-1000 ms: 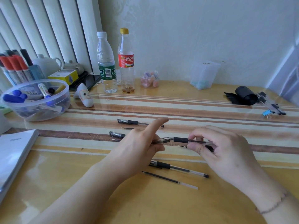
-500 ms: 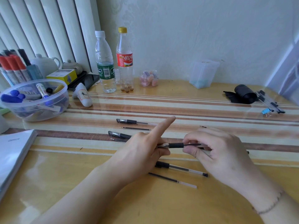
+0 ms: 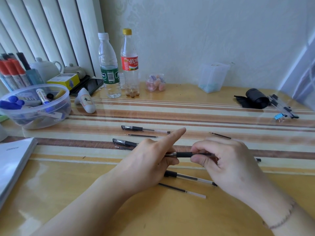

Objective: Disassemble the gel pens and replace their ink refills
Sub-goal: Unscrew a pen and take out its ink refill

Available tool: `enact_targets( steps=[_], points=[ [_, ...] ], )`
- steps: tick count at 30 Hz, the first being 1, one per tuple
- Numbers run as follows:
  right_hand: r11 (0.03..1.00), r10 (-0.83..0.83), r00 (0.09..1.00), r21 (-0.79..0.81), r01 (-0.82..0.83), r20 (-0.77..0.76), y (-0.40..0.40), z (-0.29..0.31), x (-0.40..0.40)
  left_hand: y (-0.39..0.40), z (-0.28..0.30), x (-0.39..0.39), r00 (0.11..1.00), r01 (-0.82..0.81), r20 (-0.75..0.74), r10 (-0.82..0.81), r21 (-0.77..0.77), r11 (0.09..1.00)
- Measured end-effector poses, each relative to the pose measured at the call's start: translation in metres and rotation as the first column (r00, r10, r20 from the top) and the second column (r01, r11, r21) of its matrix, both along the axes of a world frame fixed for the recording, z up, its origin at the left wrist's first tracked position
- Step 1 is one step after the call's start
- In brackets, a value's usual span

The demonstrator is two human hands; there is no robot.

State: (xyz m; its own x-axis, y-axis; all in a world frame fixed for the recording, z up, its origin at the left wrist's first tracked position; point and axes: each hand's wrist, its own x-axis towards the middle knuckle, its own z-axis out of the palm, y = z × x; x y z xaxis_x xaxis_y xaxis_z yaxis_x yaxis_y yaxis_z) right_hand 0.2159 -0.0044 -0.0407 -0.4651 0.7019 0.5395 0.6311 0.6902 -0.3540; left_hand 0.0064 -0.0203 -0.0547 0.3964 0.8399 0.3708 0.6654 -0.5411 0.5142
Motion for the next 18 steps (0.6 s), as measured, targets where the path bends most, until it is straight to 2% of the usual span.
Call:
enact_targets(
  steps=[6,9,13,18],
  points=[
    [0.998,-0.034,0.998,-0.057,0.037,0.055,0.005,-0.001,0.006,-0.001,0.003,0.004,0.998,-0.059,0.009,0.058,0.049,0.997],
    [0.981,-0.188,0.979,-0.042,0.192,0.078,0.024,-0.002,0.026,0.000,0.003,-0.001,0.990,-0.139,-0.019,0.141,0.088,0.986],
    [0.862,-0.479,0.875,-0.154,0.483,0.070,0.054,-0.007,0.064,0.005,0.002,-0.013,0.954,-0.295,-0.026,0.300,0.119,0.948],
    [0.782,-0.513,0.842,-0.312,0.539,0.168,0.066,-0.020,0.075,0.009,0.001,-0.017,0.870,-0.492,0.002,0.492,0.058,0.869]
  ],
)
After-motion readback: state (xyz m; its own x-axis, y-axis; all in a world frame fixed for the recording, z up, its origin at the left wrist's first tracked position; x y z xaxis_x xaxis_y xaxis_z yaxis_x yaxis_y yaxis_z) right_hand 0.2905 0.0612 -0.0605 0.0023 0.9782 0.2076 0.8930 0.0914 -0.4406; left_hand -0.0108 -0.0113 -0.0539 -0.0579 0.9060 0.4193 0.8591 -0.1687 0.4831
